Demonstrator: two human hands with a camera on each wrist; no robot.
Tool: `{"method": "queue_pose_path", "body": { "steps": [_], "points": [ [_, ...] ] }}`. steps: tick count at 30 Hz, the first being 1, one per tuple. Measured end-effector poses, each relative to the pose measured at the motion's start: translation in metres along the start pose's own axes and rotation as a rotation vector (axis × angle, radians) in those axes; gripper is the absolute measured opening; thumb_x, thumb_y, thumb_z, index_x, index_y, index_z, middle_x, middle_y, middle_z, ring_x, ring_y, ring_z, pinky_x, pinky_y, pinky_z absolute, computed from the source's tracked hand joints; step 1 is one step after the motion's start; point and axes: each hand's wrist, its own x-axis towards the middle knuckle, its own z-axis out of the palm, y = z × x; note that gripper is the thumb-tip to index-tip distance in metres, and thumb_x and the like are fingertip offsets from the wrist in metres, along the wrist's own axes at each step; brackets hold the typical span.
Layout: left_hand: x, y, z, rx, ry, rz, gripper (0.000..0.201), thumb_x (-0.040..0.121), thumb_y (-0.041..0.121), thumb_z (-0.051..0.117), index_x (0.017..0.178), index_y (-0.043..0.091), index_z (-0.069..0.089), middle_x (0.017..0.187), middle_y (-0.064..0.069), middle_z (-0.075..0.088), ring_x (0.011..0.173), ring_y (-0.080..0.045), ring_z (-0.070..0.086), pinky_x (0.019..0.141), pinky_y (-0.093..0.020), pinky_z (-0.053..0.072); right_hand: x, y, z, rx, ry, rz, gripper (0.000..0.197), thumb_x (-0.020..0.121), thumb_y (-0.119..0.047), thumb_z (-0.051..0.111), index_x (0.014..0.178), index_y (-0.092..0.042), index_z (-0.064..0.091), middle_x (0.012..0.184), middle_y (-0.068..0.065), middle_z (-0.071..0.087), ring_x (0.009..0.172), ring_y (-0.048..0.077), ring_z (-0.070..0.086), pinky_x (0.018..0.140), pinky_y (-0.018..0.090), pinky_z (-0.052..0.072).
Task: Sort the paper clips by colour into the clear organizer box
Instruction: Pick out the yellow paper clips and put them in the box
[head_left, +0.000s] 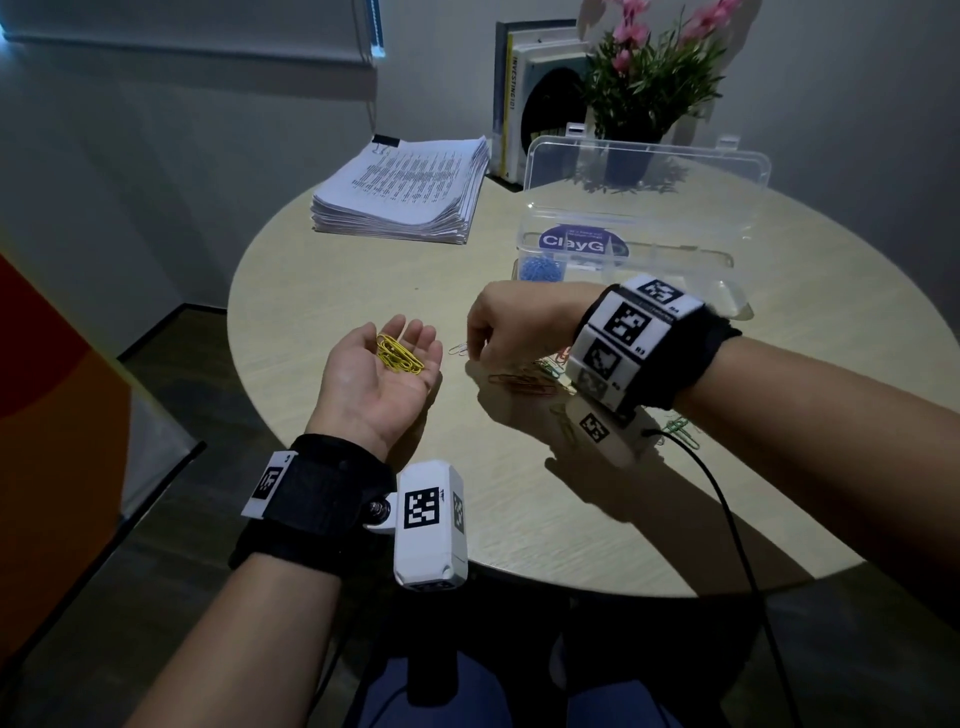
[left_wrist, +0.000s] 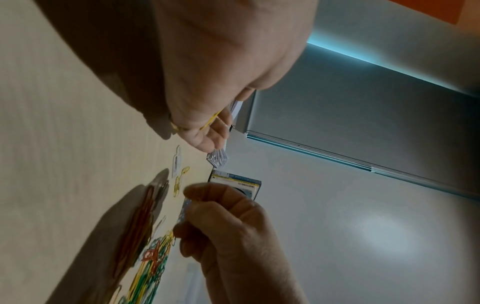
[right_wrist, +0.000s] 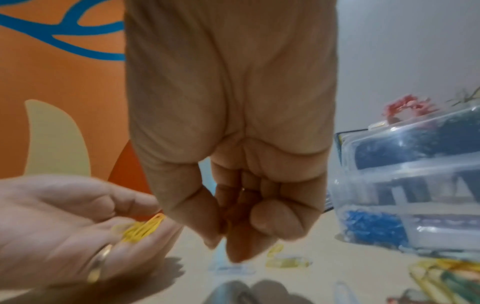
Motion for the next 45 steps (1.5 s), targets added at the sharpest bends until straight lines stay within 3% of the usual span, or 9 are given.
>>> {"method": "queue_pose_path", "body": {
  "steps": [4, 7, 12, 17, 23, 29, 34, 40, 45],
  "points": [
    [-0.002, -0.009, 0.004, 0.009, -0.003, -0.033, 0.033, 0.101, 0.024, 0.031, 0.091, 0.005, 0.055, 0.092, -0.012, 0.057, 0.085, -0.024, 0.058, 0.077, -0.035, 0.046, -0.006, 0.016, -0.013, -0.076, -0.030, 0.100, 0.018, 0.080, -0.007, 0.064, 0.096, -0.010, 0.072, 0.084, 0.002, 0.070, 0.076, 0.015, 0.061, 0.075, 0.033, 0.055],
    [-0.004, -0.016, 0.009, 0.015, -0.007, -0.060, 0.033, 0.101, 0.025, 0.031, 0.090, 0.005, 0.055, 0.091, -0.012, 0.057, 0.083, -0.024, 0.058, 0.074, -0.034, 0.047, -0.012, 0.022, -0.017, -0.105, -0.042, 0.120, 0.017, 0.084, -0.017, 0.069, 0.100, -0.010, 0.071, 0.083, -0.001, 0.068, 0.078, 0.014, 0.061, 0.076, 0.030, 0.054],
    [-0.005, -0.024, 0.013, 0.020, -0.006, -0.076, 0.033, 0.101, 0.025, 0.032, 0.089, 0.005, 0.055, 0.090, -0.013, 0.057, 0.083, -0.024, 0.058, 0.073, -0.034, 0.047, -0.016, 0.026, -0.008, -0.142, -0.080, 0.141, 0.024, 0.082, -0.021, 0.073, 0.102, -0.009, 0.071, 0.065, -0.007, 0.058, 0.065, 0.010, 0.057, 0.064, 0.020, 0.049],
    [-0.004, -0.027, 0.015, 0.024, -0.006, -0.074, 0.033, 0.101, 0.025, 0.031, 0.089, 0.005, 0.055, 0.090, -0.013, 0.057, 0.083, -0.024, 0.058, 0.072, -0.034, 0.047, -0.011, 0.032, 0.004, -0.189, -0.101, 0.169, 0.027, 0.081, -0.025, 0.072, 0.102, -0.007, 0.071, 0.093, 0.008, 0.072, 0.076, 0.018, 0.061, 0.073, 0.032, 0.054],
    [0.001, -0.030, 0.020, 0.027, -0.008, -0.078, 0.032, 0.101, 0.025, 0.032, 0.091, 0.005, 0.056, 0.093, -0.013, 0.058, 0.085, -0.024, 0.058, 0.071, -0.035, 0.047, -0.012, 0.041, 0.008, -0.203, -0.054, 0.156, 0.024, 0.088, -0.024, 0.061, 0.105, -0.007, 0.067, 0.097, 0.007, 0.067, 0.090, 0.024, 0.063, 0.076, 0.033, 0.052],
    [0.000, -0.034, 0.021, 0.036, -0.011, -0.086, 0.032, 0.100, 0.025, 0.033, 0.090, 0.005, 0.056, 0.092, -0.013, 0.058, 0.086, -0.024, 0.058, 0.072, -0.035, 0.047, -0.017, 0.042, 0.008, -0.168, 0.028, 0.121, 0.022, 0.089, -0.019, 0.059, 0.098, -0.002, 0.068, 0.083, 0.007, 0.061, 0.076, 0.021, 0.054, 0.053, 0.024, 0.042],
    [-0.003, -0.034, 0.023, 0.061, -0.021, -0.080, 0.032, 0.101, 0.025, 0.033, 0.092, 0.005, 0.056, 0.093, -0.014, 0.059, 0.087, -0.025, 0.059, 0.077, -0.035, 0.046, -0.020, 0.047, 0.000, -0.090, 0.061, 0.132, 0.024, 0.089, -0.020, 0.056, 0.101, -0.005, 0.070, 0.094, 0.005, 0.066, 0.083, 0.019, 0.057, 0.068, 0.029, 0.047],
    [-0.007, -0.042, 0.026, 0.140, -0.055, -0.104, 0.035, 0.102, 0.025, 0.029, 0.097, 0.004, 0.057, 0.101, -0.017, 0.060, 0.105, -0.029, 0.055, 0.094, -0.039, 0.040, -0.021, 0.043, -0.018, 0.181, 0.095, 0.075, 0.020, 0.092, -0.014, 0.052, 0.097, -0.005, 0.070, 0.081, 0.002, 0.071, 0.063, 0.010, 0.064, 0.053, 0.018, 0.049],
    [-0.008, -0.052, 0.033, 0.092, -0.119, -0.146, 0.043, 0.103, 0.029, 0.024, 0.102, 0.003, 0.058, 0.099, -0.017, 0.063, 0.088, -0.024, 0.060, 0.081, -0.035, 0.046, -0.019, 0.031, -0.026, 0.330, 0.111, -0.053, 0.017, 0.094, -0.019, 0.057, 0.101, -0.009, 0.069, 0.088, 0.006, 0.073, 0.077, 0.017, 0.072, 0.058, 0.023, 0.055]
  ]
}}
